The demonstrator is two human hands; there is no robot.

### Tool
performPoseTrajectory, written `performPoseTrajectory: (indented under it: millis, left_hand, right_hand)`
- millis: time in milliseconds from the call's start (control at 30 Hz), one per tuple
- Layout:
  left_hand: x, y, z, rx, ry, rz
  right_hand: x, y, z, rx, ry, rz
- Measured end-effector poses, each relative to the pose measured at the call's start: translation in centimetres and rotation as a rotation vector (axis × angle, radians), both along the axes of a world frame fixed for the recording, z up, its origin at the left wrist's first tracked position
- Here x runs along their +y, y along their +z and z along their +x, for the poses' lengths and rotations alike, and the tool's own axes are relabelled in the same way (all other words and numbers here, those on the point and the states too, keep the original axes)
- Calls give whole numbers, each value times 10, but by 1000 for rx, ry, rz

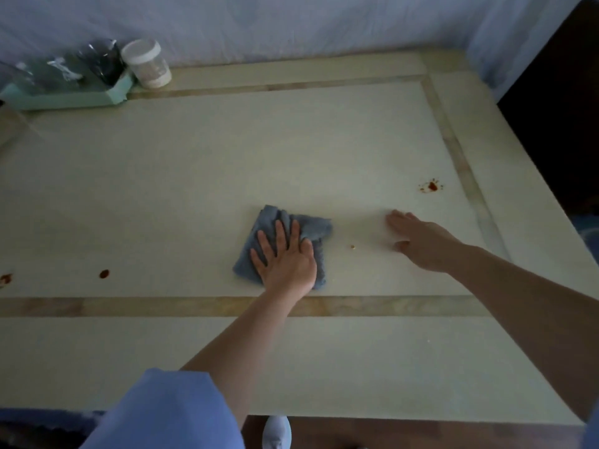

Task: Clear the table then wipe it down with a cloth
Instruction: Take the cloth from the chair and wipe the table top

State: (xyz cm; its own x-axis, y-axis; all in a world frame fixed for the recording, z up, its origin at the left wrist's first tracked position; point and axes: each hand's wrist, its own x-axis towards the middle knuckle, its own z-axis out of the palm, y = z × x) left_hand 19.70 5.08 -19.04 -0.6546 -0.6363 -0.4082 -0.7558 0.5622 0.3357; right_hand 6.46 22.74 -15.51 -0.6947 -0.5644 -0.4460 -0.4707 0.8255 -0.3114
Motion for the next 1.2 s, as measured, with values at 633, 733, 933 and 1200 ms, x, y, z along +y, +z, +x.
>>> performPoseTrajectory:
  millis: [633,733,933,1200]
  left_hand:
    - [5,-2,-25,-77,63,-108]
    - [63,-8,-44,12,-150,-161]
    - [98,-14,-106,86,-280,-204]
    - [98,-14,-180,224,-414,-178]
  right_hand:
    - [29,4,-10,-19,-130,-131]
    - [47,4,-18,59,-302,-126]
    - [79,19,-48,187,-420,66]
    - [81,14,-79,132,-485,120]
